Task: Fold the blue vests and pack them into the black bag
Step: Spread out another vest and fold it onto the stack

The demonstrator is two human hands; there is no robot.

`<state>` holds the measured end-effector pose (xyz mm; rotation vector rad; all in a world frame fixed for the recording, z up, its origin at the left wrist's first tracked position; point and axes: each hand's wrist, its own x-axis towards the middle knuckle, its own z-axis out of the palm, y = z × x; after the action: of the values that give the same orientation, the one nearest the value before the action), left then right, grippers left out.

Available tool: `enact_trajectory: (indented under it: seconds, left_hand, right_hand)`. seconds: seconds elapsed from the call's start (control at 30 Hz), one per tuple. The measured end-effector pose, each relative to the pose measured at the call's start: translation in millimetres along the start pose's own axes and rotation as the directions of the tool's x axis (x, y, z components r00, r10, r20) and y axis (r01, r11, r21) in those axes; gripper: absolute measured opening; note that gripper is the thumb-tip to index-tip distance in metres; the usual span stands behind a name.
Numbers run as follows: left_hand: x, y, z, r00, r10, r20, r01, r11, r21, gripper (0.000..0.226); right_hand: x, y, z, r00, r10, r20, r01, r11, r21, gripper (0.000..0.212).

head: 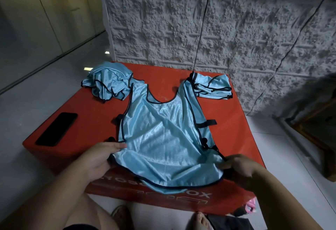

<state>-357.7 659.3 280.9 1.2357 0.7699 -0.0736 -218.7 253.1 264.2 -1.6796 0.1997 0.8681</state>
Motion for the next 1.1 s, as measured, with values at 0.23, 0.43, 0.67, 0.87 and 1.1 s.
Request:
enact_trajectory:
  seconds: [0.23,0.43,0.67,0.87,1.1]
  left_hand:
    - [-10,15,1,0.989,-0.069,0.134,0.098,0.971,-0.218,0.038]
    - [4,14,-3,0.995,-0.104,-0.002,0.095,0.916,-0.39,0.025]
    - [8,8,-9,0.972,-0.231,-0.053,0.193,0.902,-0.385,0.019]
    - [4,8,-7,0.967,-0.253,-0.039,0.239,0.947,-0.214,0.022]
    - [1,4,3,0.984,-0.158,-0.086,0.153,0.986,-0.059,0.024]
  right_hand:
    - [-19,-16,13,0.994,-0.002,-0.106,0.036,0.946,0.323,0.016]
    - [-12,-17,6,0.94,0.055,-0.335,0.111,0.883,0.456,0.007]
    - [-8,-19,8,0.902,0.073,-0.425,0.152,0.869,0.471,0.007]
    - [-7,-18,11,0.864,0.045,-0.501,0.183,0.9,0.396,0.015]
    - [-4,-17,15,0.852,0.04,-0.521,0.199,0.898,0.393,0.037]
